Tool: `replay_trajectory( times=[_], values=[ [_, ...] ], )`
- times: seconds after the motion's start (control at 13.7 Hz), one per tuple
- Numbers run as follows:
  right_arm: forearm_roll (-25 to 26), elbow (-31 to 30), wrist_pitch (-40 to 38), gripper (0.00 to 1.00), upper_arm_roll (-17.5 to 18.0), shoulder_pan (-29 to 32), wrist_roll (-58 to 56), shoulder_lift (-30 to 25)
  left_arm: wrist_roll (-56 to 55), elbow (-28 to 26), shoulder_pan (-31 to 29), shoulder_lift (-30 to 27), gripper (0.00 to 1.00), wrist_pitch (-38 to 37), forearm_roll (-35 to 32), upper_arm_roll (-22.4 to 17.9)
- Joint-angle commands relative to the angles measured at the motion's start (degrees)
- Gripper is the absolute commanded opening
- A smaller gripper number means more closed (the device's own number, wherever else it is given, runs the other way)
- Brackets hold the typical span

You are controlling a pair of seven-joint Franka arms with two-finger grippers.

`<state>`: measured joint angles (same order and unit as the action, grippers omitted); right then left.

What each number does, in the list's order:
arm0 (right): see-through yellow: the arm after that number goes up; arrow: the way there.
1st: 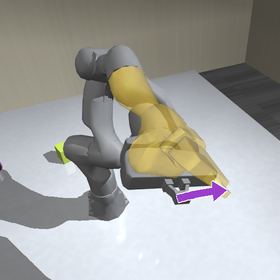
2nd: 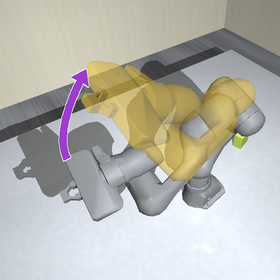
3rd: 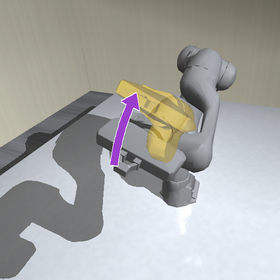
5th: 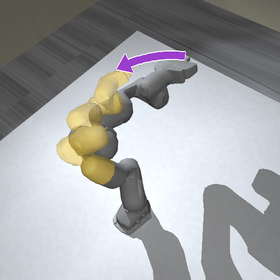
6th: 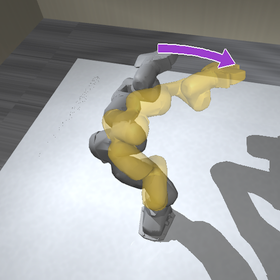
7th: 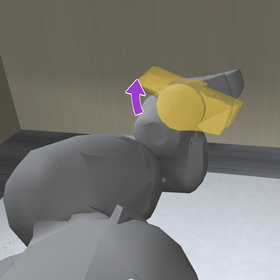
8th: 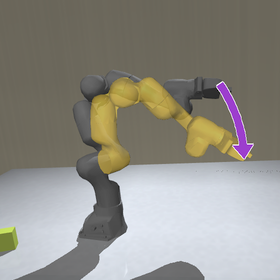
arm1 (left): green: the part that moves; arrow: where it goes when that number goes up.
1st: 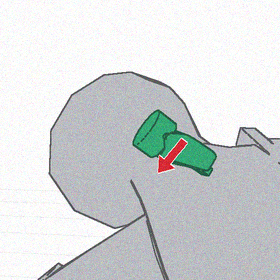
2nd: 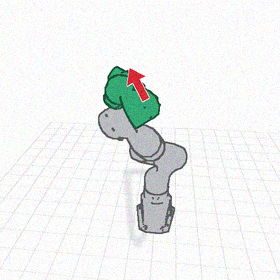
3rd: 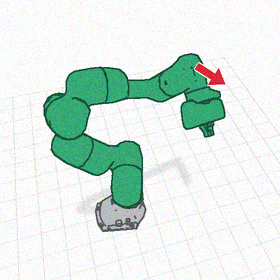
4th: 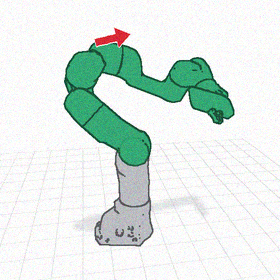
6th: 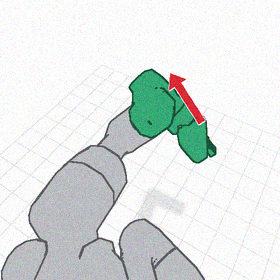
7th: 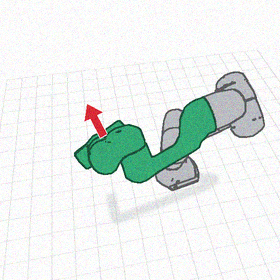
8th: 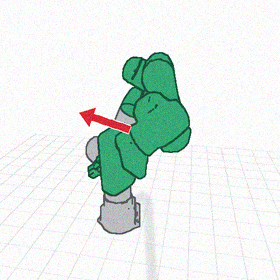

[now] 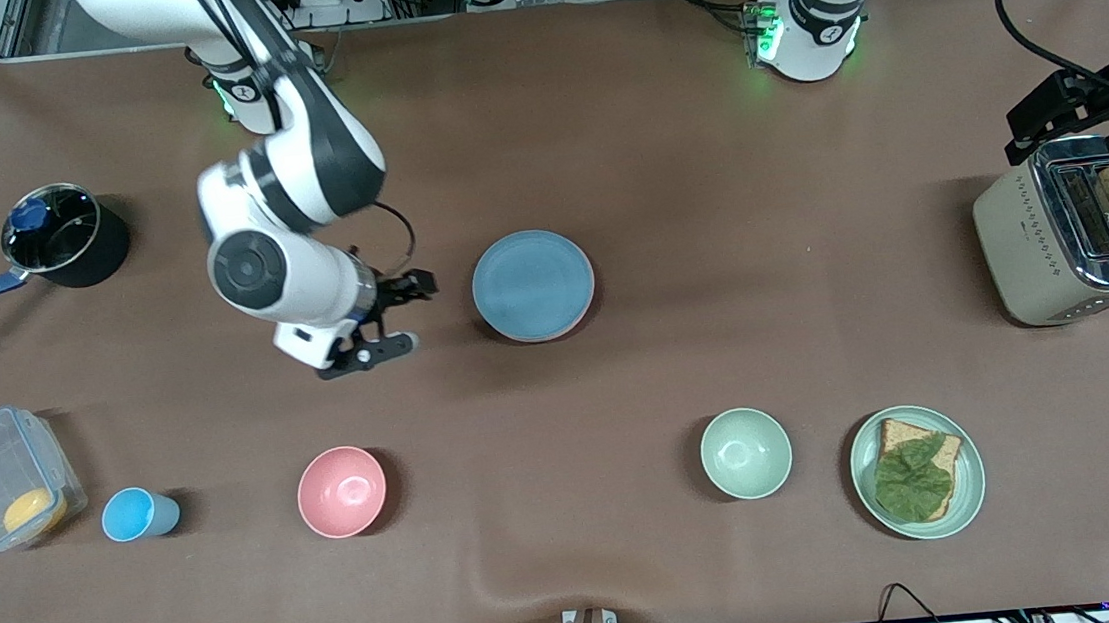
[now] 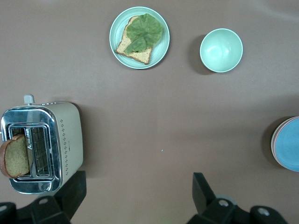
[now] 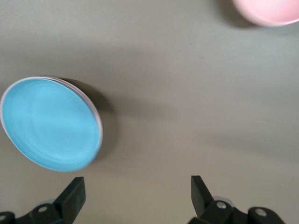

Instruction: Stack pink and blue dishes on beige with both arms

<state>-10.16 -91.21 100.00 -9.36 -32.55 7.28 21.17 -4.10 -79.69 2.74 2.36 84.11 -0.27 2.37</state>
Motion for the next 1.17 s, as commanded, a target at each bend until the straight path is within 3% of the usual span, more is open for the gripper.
replay_trajectory(
  times=[0.0, 0.22, 0.51, 0.73, 1.1],
  values=[
    [4.89, 8.66, -10.84, 1.00, -2.49, 0.03, 0.98, -0.50, 0.58, -0.28, -0.01, -0.34, 1.00, -0.70, -0.52, -0.08],
    [5.24, 9.29, -15.78, 1.00, -5.40, 0.30, -0.85, -4.37, -0.12, -0.29, 0.25, -0.25, 1.00, -0.70, -0.61, -0.09],
    [5.07, 9.73, -15.98, 1.00, -8.92, 3.53, -10.00, -8.24, -0.12, -0.20, 0.60, -0.25, 1.00, -0.70, -0.69, 0.00],
    [5.06, 9.56, -16.06, 1.00, -7.44, 8.98, -10.10, -10.53, -0.21, -0.20, 0.69, -0.17, 1.00, -0.70, -0.96, 0.00],
    [5.85, 8.77, -15.45, 1.00, 1.77, 21.63, -10.10, -12.81, -0.30, -0.11, 0.78, -0.25, 1.00, -0.70, -1.05, 0.97]
  ],
)
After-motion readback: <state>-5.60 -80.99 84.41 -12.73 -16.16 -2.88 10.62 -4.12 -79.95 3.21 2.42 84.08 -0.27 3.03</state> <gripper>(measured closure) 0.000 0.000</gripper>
